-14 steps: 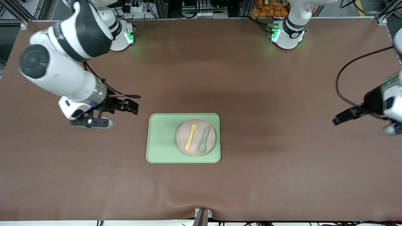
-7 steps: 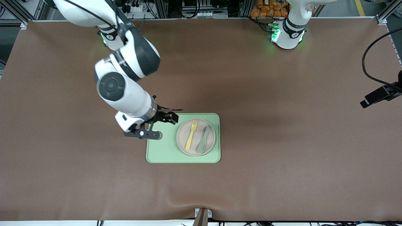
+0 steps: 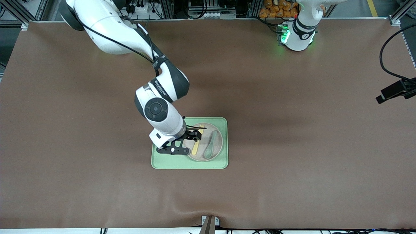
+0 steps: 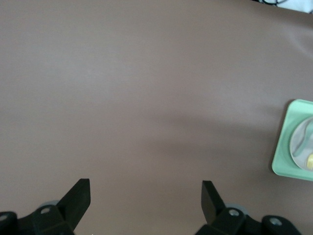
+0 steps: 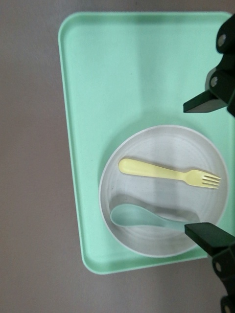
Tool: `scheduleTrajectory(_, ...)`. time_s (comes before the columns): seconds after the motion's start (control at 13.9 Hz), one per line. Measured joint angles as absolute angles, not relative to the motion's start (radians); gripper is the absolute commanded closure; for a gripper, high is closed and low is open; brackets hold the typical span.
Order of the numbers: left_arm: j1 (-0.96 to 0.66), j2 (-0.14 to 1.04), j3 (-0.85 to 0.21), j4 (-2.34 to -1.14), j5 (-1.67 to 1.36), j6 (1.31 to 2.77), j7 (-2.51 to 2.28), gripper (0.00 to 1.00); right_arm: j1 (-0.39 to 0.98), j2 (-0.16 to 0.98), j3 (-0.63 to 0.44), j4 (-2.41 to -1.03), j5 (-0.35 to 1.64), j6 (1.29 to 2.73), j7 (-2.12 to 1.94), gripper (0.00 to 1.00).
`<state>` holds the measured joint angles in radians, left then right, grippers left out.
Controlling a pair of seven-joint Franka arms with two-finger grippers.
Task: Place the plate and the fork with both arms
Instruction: 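Lower the right gripper over the plate onto the yellow fork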
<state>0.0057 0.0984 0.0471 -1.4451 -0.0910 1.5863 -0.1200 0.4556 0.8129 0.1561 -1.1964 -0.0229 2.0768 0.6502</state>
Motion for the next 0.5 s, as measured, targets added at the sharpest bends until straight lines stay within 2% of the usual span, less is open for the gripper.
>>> scheduleTrajectory(0.22,0.002,0.096,0.010,-1.446,-0.091,1.577,-0.124,0.00,0.473,0.863,0.154,-1.192,-0.038,2.121,0.658,0.18)
scheduleTrajectory(0.5,0.002,0.089,0.007,-1.445,-0.090,1.497,-0.148,0.00,0.513,0.907,0.154,-1.173,-0.076,2.125,0.703,0.26)
